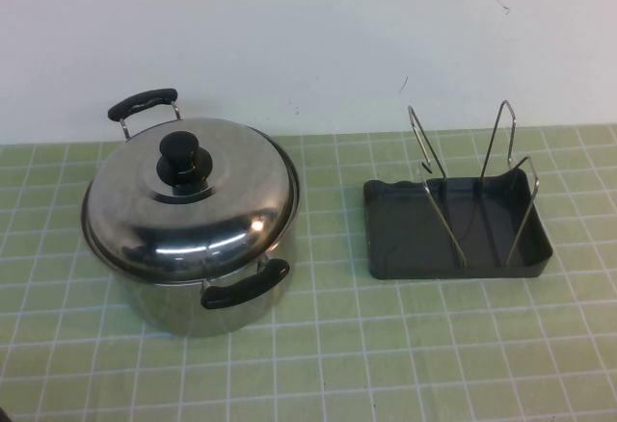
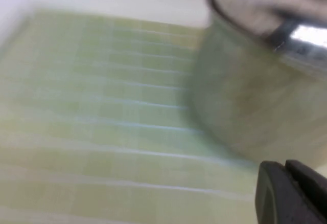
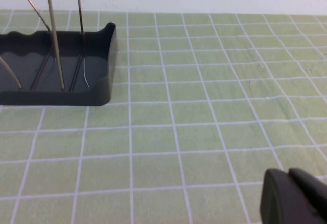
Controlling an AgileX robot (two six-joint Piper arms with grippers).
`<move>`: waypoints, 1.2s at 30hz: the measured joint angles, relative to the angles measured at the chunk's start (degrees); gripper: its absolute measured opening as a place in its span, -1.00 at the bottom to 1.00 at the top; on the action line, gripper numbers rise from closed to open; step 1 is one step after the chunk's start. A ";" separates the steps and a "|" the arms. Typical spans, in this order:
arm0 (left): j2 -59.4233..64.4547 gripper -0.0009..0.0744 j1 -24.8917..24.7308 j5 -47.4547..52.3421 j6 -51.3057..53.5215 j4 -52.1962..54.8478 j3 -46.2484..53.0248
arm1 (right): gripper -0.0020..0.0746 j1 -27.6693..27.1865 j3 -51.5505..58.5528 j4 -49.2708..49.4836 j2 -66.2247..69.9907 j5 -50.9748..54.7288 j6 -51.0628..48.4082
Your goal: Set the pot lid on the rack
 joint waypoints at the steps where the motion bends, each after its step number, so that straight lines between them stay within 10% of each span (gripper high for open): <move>1: 0.00 -0.98 0.00 -0.43 -2.41 -5.33 0.00 | -0.95 0.00 0.00 0.00 0.00 0.00 0.00; 7: 0.00 -0.98 0.00 -2.67 -13.56 -31.95 0.11 | -0.95 0.00 0.13 6.00 0.00 -1.29 0.77; 13: 0.00 -0.98 0.00 -5.00 -13.09 -31.35 0.11 | -0.95 0.00 0.36 31.85 0.00 -5.11 4.46; 21: 0.00 -0.98 0.00 -16.88 -11.05 -30.64 0.11 | -0.95 0.99 0.36 35.48 0.00 -7.72 4.46; 36: 42.49 -0.98 -1.76 -3.78 27.86 -26.23 -33.92 | -0.95 1.01 0.36 33.13 0.00 -8.70 1.62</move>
